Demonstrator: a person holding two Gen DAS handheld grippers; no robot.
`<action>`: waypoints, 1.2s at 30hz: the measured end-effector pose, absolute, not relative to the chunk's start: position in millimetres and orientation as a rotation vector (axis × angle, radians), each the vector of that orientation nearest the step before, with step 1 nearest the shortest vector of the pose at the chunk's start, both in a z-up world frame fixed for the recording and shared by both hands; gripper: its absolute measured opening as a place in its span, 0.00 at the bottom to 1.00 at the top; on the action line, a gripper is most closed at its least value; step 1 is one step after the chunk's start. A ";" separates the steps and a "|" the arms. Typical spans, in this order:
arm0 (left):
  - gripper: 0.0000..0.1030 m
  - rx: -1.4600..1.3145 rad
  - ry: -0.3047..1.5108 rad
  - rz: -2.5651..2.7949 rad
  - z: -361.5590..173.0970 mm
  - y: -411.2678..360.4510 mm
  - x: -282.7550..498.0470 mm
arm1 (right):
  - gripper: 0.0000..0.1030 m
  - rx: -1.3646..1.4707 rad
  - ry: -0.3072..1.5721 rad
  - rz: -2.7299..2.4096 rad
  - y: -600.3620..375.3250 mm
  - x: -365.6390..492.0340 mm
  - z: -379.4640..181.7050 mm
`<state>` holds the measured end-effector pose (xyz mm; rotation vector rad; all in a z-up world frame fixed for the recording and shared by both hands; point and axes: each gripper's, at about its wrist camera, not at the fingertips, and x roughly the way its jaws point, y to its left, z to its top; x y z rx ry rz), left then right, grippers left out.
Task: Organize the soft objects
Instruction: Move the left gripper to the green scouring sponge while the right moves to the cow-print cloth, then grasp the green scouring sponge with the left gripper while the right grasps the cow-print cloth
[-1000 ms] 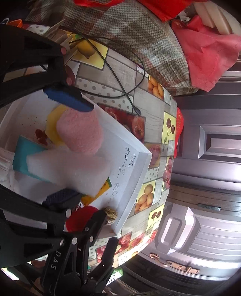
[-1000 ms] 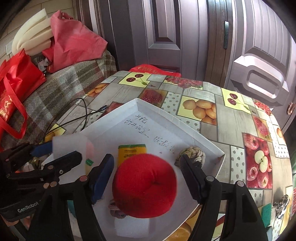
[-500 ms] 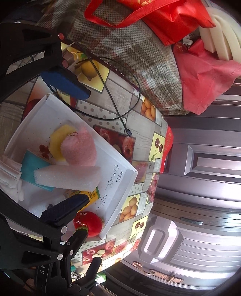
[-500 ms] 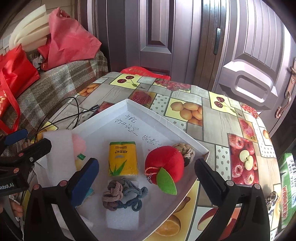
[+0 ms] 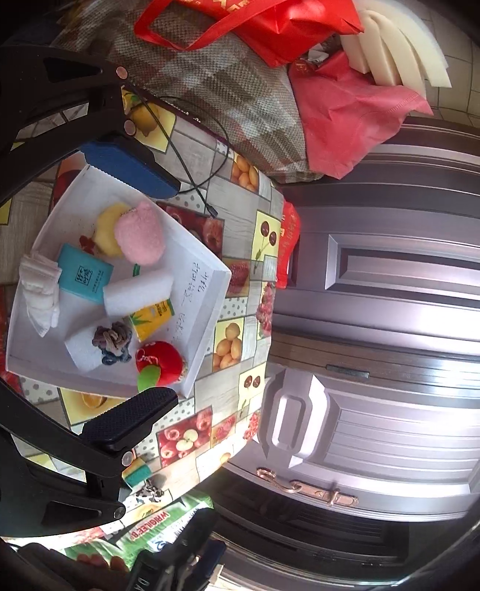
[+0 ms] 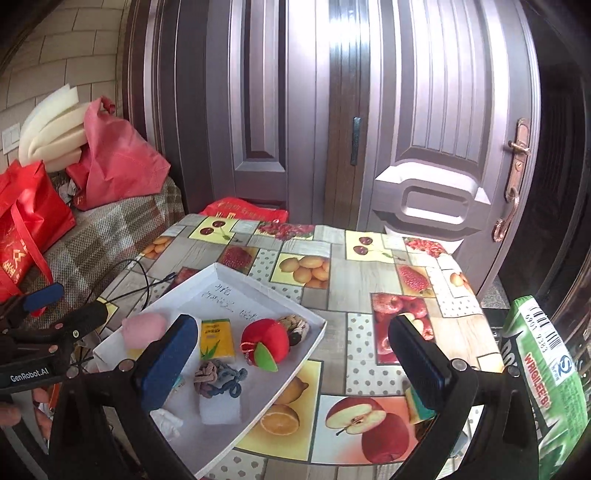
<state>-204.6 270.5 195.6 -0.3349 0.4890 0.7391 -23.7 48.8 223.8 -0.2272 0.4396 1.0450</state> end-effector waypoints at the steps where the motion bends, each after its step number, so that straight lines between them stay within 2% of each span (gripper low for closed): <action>1: 1.00 -0.331 0.474 0.705 200.8 265.3 -202.6 | 1.00 -0.191 0.398 0.997 30.2 -16.1 237.8; 6: 1.00 -0.280 0.429 0.552 217.9 230.5 -180.0 | 1.00 -0.012 0.221 0.776 -68.6 27.9 304.6; 10: 1.00 -0.257 0.468 0.481 210.5 201.8 -145.6 | 1.00 -0.095 0.065 0.718 -102.3 42.0 331.7; 12: 1.00 -0.295 0.510 0.465 199.7 189.5 -129.9 | 1.00 -0.172 0.060 0.746 -98.4 53.5 326.2; 15: 1.00 -0.350 0.569 0.463 180.5 174.5 -108.8 | 1.00 -0.206 0.240 0.887 -78.5 87.6 292.6; 20: 1.00 -0.314 0.688 0.500 153.5 158.8 -78.7 | 1.00 -0.148 0.669 0.941 -36.8 174.8 185.6; 26: 1.00 -0.416 0.823 0.561 119.9 173.7 -34.5 | 0.99 -0.238 0.848 0.883 -18.2 213.2 86.7; 28: 0.98 -0.484 0.852 0.543 107.9 177.8 -13.4 | 0.89 -0.280 0.859 0.907 -10.6 213.0 73.1; 30: 0.93 -0.525 0.881 0.521 98.1 177.9 11.1 | 0.71 -0.336 0.855 0.937 1.8 211.4 61.3; 32: 0.93 -0.538 0.909 0.497 90.3 174.9 35.8 | 0.70 -0.382 0.865 0.966 15.1 213.6 49.0; 34: 0.93 -0.553 0.931 0.475 83.9 171.6 58.3 | 0.64 -0.390 0.895 0.993 22.6 218.2 36.3; 36: 0.93 -0.568 0.958 0.456 76.0 169.2 79.3 | 0.44 -0.392 0.910 1.014 23.4 220.3 27.1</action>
